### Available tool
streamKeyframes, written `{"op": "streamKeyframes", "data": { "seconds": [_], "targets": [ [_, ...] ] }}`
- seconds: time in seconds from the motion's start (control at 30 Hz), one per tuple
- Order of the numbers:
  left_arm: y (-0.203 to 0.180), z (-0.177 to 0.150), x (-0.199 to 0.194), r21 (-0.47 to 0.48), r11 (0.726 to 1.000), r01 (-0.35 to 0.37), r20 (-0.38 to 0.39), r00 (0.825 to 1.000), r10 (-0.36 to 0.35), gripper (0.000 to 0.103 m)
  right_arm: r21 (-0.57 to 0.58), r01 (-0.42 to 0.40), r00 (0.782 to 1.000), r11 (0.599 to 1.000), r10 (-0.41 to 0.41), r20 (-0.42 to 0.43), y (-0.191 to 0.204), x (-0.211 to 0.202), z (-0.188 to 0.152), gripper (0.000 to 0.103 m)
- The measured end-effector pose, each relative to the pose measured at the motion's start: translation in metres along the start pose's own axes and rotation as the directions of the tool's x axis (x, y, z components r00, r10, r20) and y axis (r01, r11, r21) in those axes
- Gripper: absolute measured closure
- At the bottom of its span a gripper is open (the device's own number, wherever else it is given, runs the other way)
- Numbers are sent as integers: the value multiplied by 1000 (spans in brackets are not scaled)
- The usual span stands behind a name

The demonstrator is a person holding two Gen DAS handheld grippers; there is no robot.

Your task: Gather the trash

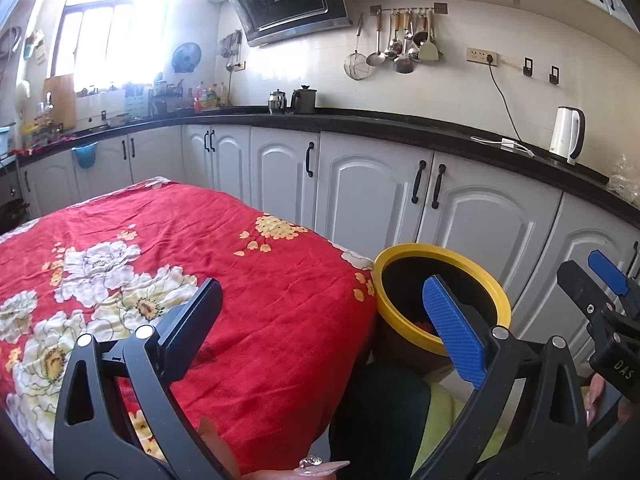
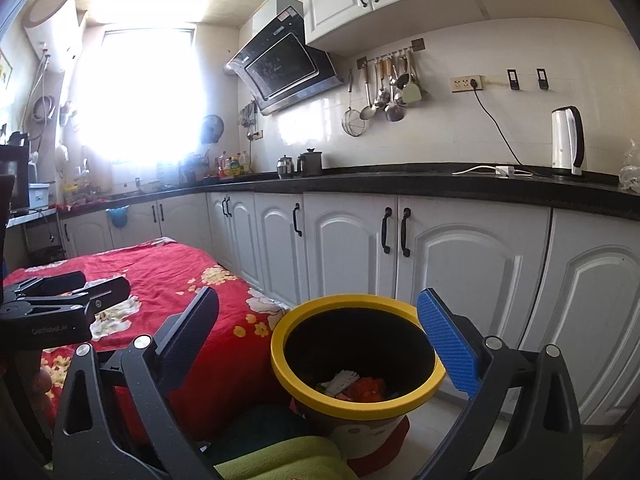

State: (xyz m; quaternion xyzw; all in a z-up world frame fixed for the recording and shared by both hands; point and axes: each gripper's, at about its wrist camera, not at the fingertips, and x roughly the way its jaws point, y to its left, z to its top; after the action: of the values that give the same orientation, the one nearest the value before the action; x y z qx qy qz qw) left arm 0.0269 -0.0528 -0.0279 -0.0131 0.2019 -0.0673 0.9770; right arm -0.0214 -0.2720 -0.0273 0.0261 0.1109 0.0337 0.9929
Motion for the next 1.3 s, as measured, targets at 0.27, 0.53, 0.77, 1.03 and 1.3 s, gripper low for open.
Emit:
{"op": "streamKeyframes", "data": {
  "seconds": [0.27,0.53,0.77,1.03,1.3],
  "targets": [
    [3,1,0,-1,1000,-1,3,1000,1,11,4,3,1000,1000,-3,-13,0,2,-2,6],
    [4,1,-1,-1,1000,0,2,1000,0,11,4,3,1000,1000,-3,-12,0,3,-1,6],
    [4,1,-1,-2,1000,-2,2,1000,2,11,5,4,1000,1000,-4,-14,0,3,-1,6],
    [4,1,-1,-2,1000,-1,1,1000,1,11,6,2,1000,1000,-2,-16,-1,3,-2,6],
    [5,2,-1,-2,1000,1,2,1000,-1,11,5,1,1000,1000,-1,-17,-1,3,-2,6]
  ]
}}
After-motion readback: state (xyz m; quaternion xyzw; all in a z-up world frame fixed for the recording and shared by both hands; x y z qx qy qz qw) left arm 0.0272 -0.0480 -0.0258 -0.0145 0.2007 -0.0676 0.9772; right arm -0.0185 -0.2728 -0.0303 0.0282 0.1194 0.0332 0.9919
